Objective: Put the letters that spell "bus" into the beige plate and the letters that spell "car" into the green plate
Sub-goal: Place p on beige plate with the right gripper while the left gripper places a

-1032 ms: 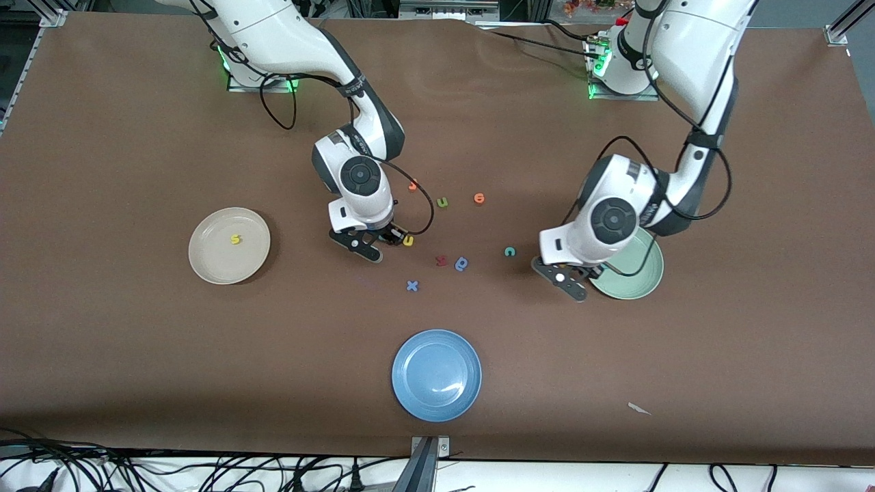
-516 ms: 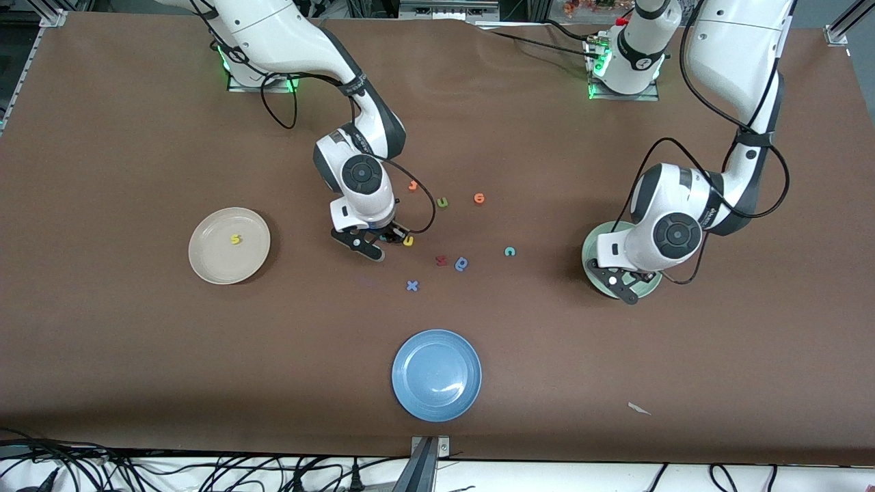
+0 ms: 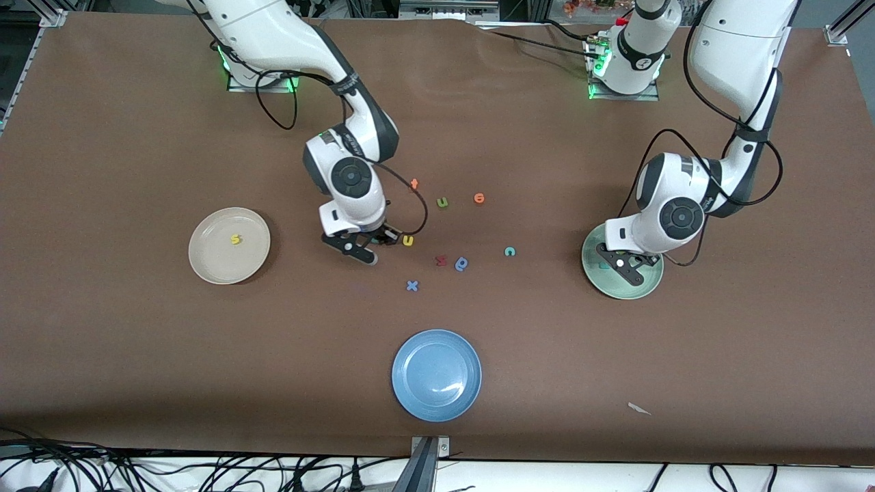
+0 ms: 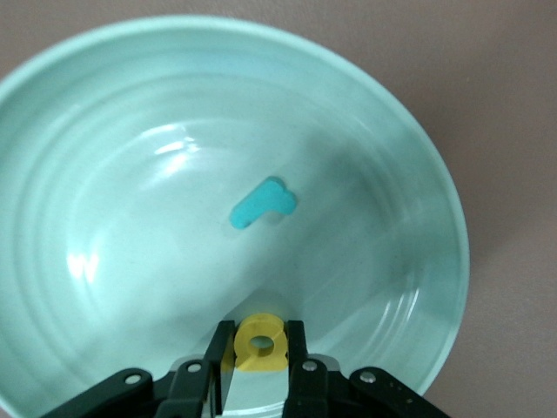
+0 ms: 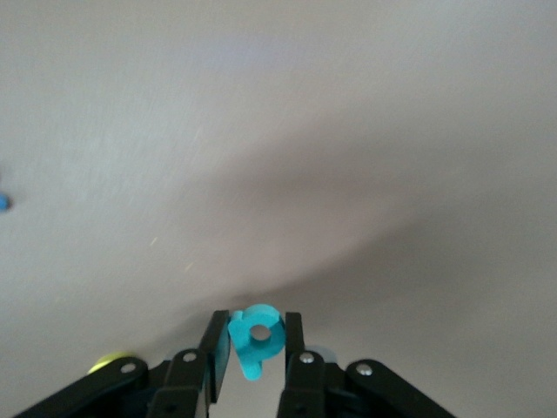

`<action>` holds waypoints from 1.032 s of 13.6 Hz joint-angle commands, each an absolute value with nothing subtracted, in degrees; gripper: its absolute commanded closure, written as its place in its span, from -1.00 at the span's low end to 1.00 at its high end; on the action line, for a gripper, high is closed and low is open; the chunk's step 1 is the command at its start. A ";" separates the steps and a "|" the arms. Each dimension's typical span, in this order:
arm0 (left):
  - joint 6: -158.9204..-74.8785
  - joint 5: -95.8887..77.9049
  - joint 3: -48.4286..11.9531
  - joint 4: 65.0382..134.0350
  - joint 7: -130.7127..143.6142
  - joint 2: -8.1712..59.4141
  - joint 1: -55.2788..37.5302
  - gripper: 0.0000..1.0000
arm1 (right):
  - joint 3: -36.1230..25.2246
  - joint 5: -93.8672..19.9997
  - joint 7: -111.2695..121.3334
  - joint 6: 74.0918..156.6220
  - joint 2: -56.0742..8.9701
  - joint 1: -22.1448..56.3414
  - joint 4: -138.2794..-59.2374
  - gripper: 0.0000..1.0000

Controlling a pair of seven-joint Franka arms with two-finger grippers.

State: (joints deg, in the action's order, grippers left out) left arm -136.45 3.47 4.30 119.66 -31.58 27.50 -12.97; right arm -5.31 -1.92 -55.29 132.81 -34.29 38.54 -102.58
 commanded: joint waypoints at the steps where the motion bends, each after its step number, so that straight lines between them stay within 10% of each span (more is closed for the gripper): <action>1: -135.45 4.57 4.22 121.12 -32.96 23.12 -12.66 -1.00 | -9.65 -2.20 -42.50 127.18 -26.92 37.35 -106.94 0.73; 12: -128.14 3.87 -7.63 113.56 -4.81 20.56 -14.49 -1.00 | -30.67 -1.14 -1.68 148.35 -13.88 37.35 -133.85 0.68; 14: -128.58 3.96 -9.22 111.45 6.45 23.19 -16.16 -1.00 | -31.11 -1.67 -1.49 149.59 -15.20 37.09 -133.86 -0.99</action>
